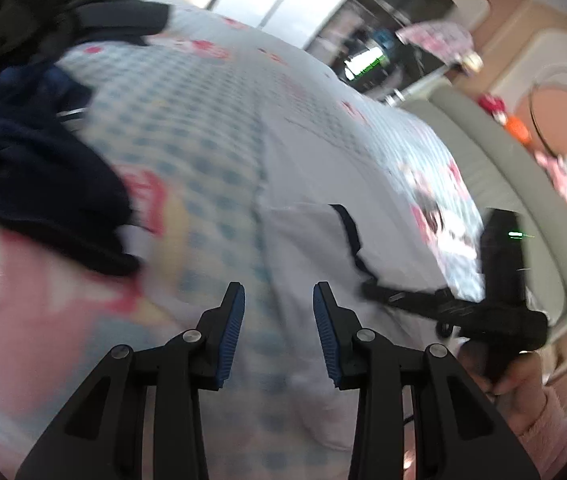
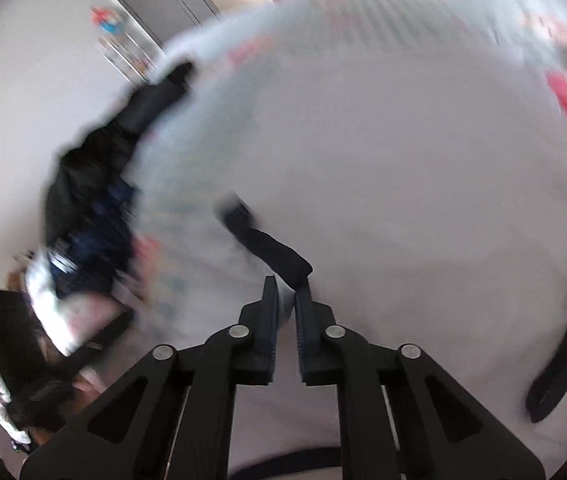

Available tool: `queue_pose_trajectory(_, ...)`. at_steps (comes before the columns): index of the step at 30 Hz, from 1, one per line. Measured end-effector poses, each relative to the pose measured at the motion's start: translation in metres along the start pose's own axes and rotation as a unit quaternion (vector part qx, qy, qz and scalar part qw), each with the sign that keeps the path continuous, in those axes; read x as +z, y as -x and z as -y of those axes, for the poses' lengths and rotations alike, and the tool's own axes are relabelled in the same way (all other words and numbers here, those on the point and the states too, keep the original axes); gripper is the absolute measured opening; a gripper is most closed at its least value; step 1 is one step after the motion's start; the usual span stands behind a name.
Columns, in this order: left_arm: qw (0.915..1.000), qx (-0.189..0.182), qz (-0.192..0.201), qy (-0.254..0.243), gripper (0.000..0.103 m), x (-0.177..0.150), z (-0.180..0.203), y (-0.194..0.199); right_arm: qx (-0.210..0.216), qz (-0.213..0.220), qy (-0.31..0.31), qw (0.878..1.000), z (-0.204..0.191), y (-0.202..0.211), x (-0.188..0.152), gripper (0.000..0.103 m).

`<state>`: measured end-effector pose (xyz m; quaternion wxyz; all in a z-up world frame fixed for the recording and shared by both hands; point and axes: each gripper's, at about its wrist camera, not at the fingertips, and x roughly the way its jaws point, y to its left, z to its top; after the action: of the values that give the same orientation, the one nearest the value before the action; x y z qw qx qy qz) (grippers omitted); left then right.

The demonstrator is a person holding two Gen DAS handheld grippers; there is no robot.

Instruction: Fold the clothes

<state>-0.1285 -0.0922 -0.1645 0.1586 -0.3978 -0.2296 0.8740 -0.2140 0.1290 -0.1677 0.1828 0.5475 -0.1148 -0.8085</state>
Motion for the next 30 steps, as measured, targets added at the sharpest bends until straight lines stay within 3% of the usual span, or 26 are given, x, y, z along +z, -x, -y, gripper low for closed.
queue_pose_trajectory(1, 0.9999, 0.001, -0.002, -0.015, 0.037, -0.003, 0.009, -0.002, -0.01, -0.011, 0.005, 1.0, 0.003, -0.008, -0.005, 0.023)
queue_pose_trajectory(4, 0.9981, 0.03, -0.026, -0.048, 0.037, -0.01, 0.022, -0.013, -0.023, 0.019, 0.022, 0.999, 0.001, 0.001, -0.014, 0.024)
queue_pose_trajectory(7, 0.9853, 0.114, -0.089, -0.09, 0.037, -0.024, 0.023, -0.03, -0.001, 0.068, 0.0, 0.998, 0.005, 0.024, -0.017, 0.033)
queue_pose_trajectory(11, 0.987, 0.103, -0.075, -0.098, 0.039, -0.029, 0.027, -0.007, -0.01, 0.097, 0.029, 0.995, -0.009, 0.039, -0.017, 0.034)
queue_pose_trajectory(16, 0.9892, 0.114, -0.05, -0.078, 0.039, -0.022, 0.02, -0.001, -0.017, 0.08, 0.119, 0.99, -0.045, 0.022, -0.019, 0.04)
queue_pose_trajectory(18, 0.991, 0.123, -0.011, -0.052, 0.039, -0.016, 0.016, 0.005, -0.052, 0.05, 0.134, 0.988, -0.047, -0.002, -0.021, 0.04)
queue_pose_trajectory(20, 0.9911, 0.125, 0.026, -0.037, 0.039, -0.01, 0.014, 0.015, -0.052, 0.05, 0.121, 0.99, -0.039, -0.009, -0.019, 0.04)
queue_pose_trajectory(22, 0.9948, 0.097, 0.015, -0.027, 0.039, -0.008, 0.008, 0.01, -0.042, 0.054, 0.105, 0.992, -0.031, -0.01, -0.015, 0.04)
queue_pose_trajectory(25, 0.9935, 0.098, -0.042, -0.04, 0.039, -0.012, 0.012, -0.018, -0.04, 0.048, 0.101, 0.993, -0.03, -0.013, -0.01, 0.04)
queue_pose_trajectory(28, 0.9753, 0.17, -0.084, -0.113, 0.038, -0.027, 0.034, -0.031, -0.06, 0.049, 0.099, 0.992, -0.019, -0.024, -0.008, 0.04)
queue_pose_trajectory(30, 0.9667, 0.198, -0.098, -0.128, 0.038, -0.037, 0.042, -0.029, -0.037, 0.024, 0.057, 0.997, -0.005, -0.033, 0.0, 0.04)
